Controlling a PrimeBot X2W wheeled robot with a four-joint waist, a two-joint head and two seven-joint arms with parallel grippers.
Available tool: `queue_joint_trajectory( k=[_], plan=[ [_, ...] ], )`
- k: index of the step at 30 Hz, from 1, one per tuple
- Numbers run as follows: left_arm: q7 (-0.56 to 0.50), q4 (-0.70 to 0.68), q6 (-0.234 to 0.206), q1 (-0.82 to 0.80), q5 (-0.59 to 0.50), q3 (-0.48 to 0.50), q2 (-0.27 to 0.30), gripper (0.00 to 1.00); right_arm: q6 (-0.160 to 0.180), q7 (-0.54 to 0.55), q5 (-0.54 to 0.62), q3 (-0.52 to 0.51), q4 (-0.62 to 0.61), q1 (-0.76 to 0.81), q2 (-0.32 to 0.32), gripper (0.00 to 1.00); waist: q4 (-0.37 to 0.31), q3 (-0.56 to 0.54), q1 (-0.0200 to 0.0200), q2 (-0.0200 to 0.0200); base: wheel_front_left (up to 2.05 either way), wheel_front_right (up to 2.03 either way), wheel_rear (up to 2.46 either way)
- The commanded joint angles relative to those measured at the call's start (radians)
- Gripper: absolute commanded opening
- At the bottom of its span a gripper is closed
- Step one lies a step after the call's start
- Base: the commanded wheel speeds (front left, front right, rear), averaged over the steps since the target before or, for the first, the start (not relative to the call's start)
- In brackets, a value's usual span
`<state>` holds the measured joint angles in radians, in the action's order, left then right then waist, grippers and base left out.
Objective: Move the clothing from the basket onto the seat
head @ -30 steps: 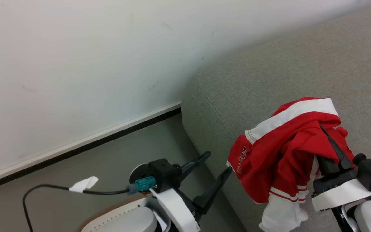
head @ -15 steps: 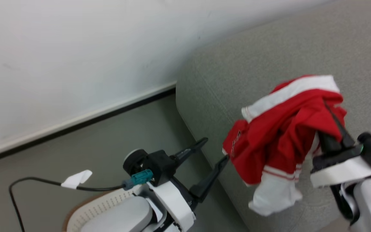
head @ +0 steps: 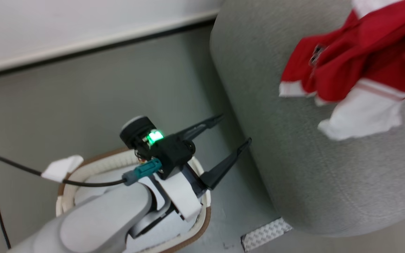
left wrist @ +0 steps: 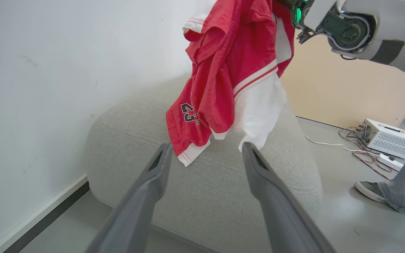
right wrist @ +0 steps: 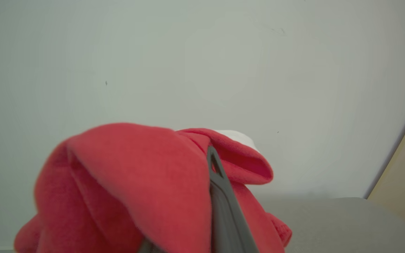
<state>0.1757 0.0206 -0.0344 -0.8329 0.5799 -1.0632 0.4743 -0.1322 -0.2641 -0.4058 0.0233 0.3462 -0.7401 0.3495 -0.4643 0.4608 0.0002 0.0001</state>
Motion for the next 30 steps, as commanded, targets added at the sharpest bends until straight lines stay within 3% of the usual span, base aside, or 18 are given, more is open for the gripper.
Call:
queue_joint_trajectory(
  k=[1,8,12,20,28,30],
  plan=[
    [-0.005,-0.013,0.004,-0.021,-0.012,0.005,0.016,1.00,0.003,0.000,-0.007,-0.022,0.005,-0.031,0.016,0.00,0.057,0.105,-0.0002,-0.0001,0.00,0.00,0.00],
    [-0.025,-0.079,-0.005,-0.067,-0.040,0.023,0.062,1.00,0.003,0.000,-0.038,-0.157,0.080,-0.172,0.101,0.00,0.106,0.216,-0.0002,-0.0001,0.00,0.00,0.00],
    [-0.025,-0.101,-0.017,-0.074,-0.038,0.036,0.069,1.00,0.003,0.004,-0.032,-0.198,0.188,-0.233,0.128,0.00,0.130,0.261,-0.0002,-0.0001,0.00,0.00,0.00],
    [0.004,-0.107,-0.035,-0.058,-0.022,0.056,0.082,1.00,0.003,0.049,0.012,-0.146,0.448,-0.298,0.153,0.00,0.190,0.308,-0.0002,-0.0001,0.00,0.00,0.00],
    [0.028,-0.080,-0.035,-0.047,-0.009,0.058,0.066,1.00,0.003,0.157,0.008,-0.060,0.636,-0.318,0.174,0.02,0.217,0.274,-0.0002,-0.0001,0.00,0.00,0.00],
    [0.033,-0.071,-0.036,-0.041,-0.005,0.056,0.061,1.00,0.003,0.187,0.000,-0.017,0.643,-0.312,0.165,0.72,0.217,0.256,-0.0002,-0.0001,0.00,0.00,0.00]
  ],
)
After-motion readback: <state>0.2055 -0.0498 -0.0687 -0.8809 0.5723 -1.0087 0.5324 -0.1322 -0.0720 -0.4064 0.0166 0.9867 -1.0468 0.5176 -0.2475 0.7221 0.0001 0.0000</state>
